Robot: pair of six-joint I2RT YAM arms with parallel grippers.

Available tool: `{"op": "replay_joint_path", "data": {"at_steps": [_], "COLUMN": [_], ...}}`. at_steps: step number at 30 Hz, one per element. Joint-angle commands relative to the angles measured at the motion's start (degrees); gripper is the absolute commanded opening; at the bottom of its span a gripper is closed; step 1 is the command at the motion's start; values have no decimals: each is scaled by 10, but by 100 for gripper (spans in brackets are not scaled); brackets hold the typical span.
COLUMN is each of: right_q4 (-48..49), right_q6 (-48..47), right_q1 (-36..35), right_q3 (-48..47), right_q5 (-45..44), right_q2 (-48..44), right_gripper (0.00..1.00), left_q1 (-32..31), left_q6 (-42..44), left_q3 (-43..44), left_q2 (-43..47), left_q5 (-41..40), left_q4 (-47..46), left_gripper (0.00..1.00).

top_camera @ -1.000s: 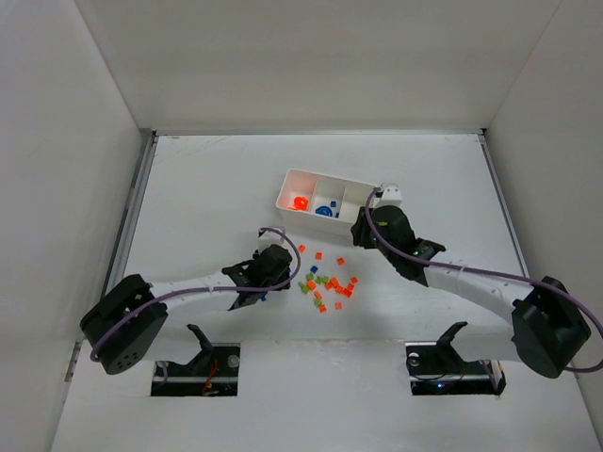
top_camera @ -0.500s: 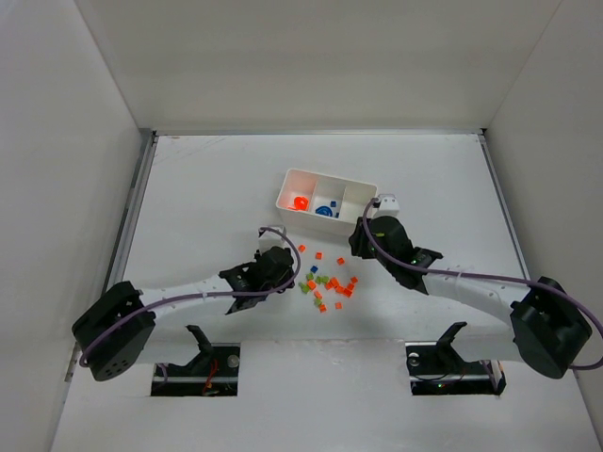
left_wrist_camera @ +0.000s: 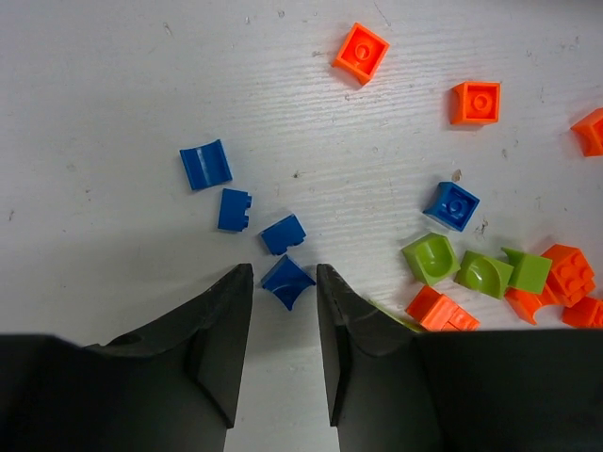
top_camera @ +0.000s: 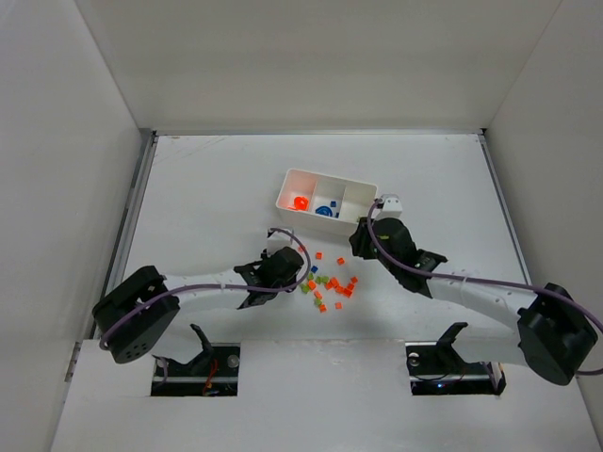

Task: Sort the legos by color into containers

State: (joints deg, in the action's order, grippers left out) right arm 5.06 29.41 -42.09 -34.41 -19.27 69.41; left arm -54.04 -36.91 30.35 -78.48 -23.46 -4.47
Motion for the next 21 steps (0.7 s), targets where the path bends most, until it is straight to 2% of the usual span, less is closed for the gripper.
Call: {"op": "replay_joint_path", "data": {"at_steps": [1, 4, 10, 16, 21], "right_q4": [31, 33, 27, 25, 25], "right_q6": [6, 12, 23, 39, 51], "right_q1": [-6, -8, -43, -73, -92], "right_q3": [9, 16, 22, 42, 55], "right_q5": [-2, -2, -2, -18, -20], "right_q2": [-21, -33, -41, -41, -52], "right_gripper": [44, 44, 44, 44, 42], "left_q1": [-13, -18, -24, -18, 11], "left_q6": [11, 17, 27, 25, 49], "left_q3": [16, 21, 37, 61, 136], "left_q2": [-20, -37, -34, 46, 51], "left_q5": [-18, -28, -49, -35, -11], "left_q4": [14, 17, 40, 51, 43], "left_gripper": [28, 27, 15, 14, 14]}}
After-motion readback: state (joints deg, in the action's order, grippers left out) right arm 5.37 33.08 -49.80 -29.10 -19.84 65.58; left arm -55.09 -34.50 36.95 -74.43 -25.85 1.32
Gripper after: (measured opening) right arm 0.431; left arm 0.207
